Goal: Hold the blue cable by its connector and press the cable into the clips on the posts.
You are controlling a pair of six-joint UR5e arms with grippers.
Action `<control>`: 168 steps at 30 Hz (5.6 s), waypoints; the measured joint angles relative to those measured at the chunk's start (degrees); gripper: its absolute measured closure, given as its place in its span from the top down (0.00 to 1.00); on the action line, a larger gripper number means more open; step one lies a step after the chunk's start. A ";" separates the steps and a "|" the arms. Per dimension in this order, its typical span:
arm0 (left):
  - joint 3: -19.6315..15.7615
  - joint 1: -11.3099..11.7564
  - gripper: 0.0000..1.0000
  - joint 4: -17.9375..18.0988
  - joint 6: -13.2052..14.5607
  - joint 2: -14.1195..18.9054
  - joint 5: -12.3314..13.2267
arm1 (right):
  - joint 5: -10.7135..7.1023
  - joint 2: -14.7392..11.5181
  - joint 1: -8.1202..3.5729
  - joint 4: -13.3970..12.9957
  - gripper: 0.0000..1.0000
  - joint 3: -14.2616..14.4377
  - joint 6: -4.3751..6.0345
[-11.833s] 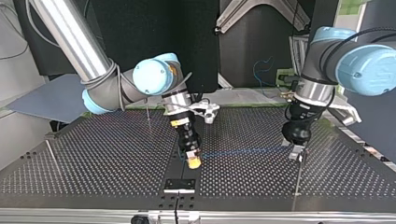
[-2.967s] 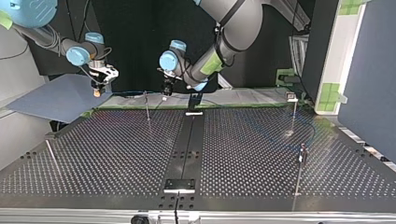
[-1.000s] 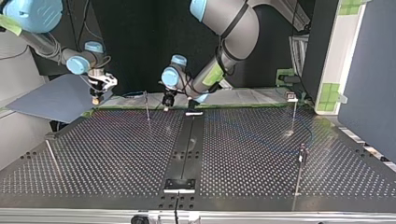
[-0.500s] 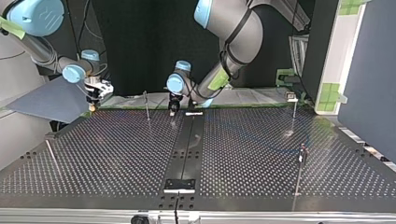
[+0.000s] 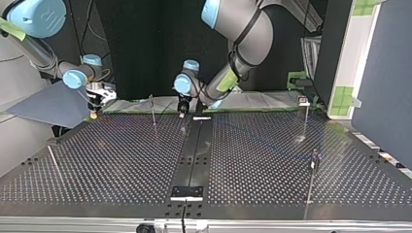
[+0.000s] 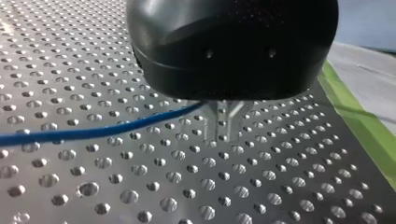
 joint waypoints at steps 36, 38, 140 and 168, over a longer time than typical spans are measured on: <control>-4.80 -6.79 1.00 -3.70 4.68 5.19 8.05 | -1.42 0.07 1.33 1.56 0.00 0.02 -0.16; -5.15 -6.94 1.00 -3.35 4.48 5.49 8.07 | -1.43 0.08 1.38 1.57 0.00 0.03 -0.17; -20.06 -8.23 1.00 5.33 0.74 17.87 7.20 | -1.44 0.20 2.99 1.76 0.00 0.00 0.00; -36.00 -7.38 1.00 2.88 -2.23 33.80 5.41 | -2.48 0.15 3.34 2.71 0.00 0.01 0.00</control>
